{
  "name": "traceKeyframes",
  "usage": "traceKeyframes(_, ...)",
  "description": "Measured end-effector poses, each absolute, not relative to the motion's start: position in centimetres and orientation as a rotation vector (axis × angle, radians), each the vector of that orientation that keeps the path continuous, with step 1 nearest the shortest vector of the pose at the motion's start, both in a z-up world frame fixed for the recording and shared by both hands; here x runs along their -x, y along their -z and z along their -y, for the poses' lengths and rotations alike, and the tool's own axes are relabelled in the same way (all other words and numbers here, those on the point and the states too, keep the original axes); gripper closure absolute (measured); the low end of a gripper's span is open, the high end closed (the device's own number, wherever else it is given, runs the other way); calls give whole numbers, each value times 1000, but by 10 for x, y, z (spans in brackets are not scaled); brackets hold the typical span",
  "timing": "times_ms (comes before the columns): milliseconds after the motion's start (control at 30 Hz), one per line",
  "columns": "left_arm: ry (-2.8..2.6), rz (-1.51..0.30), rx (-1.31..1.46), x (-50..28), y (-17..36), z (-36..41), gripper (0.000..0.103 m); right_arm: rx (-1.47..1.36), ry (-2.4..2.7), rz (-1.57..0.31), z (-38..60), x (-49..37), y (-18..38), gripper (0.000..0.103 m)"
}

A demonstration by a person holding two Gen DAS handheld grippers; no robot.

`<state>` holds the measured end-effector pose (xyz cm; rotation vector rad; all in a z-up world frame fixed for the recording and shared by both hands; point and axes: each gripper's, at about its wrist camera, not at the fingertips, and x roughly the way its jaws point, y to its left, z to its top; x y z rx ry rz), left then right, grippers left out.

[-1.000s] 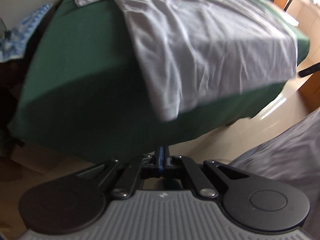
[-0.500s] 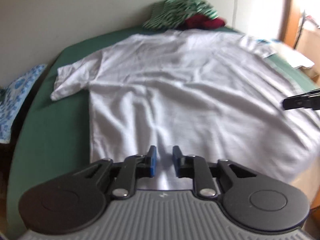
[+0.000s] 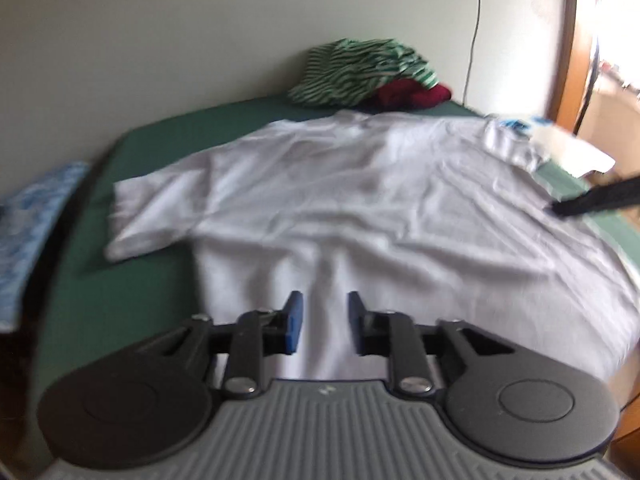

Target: Fold clothes

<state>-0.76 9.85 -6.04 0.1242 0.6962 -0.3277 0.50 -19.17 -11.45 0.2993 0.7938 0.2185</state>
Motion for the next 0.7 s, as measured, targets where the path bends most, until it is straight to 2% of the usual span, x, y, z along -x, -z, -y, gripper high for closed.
traceKeyframes(100,286,-775,-173,-35,86,-92,82,-273,-213,-850,168,-40,132,93)
traceKeyframes(133,271,-786,-175,-40,92,-100,78,-262,-190,-846,174,-42,131,91)
traceKeyframes(200,276,-782,-153,-41,93,-122,77,-241,-125,-840,191,-45,130,95)
traceKeyframes(233,271,-777,-171,-38,94,-131,75,-214,-83,-829,204,-43,129,101)
traceKeyframes(300,224,-762,-238,-31,93,-147,63,-143,2,-819,224,-41,127,103)
traceKeyframes(333,211,-767,-257,-31,91,-151,63,-112,65,-831,228,-42,124,103)
traceKeyframes(367,203,-768,-271,-32,88,-154,71,-135,38,-820,225,-45,118,95)
traceKeyframes(400,213,-755,-274,-35,82,-150,77,-158,12,-809,223,-48,113,95)
traceKeyframes(500,260,-712,-252,-66,67,-130,77,-190,-130,-798,191,-72,105,95)
traceKeyframes(533,253,-726,-247,-84,70,-121,70,-159,-168,-818,176,-87,110,92)
traceKeyframes(633,226,-769,-230,-136,79,-97,83,-53,-249,-872,138,-130,124,92)
traceKeyframes(667,198,-783,-225,-148,84,-100,81,-46,-237,-879,146,-138,125,96)
traceKeyframes(700,168,-793,-224,-157,87,-103,80,-39,-226,-887,154,-145,126,94)
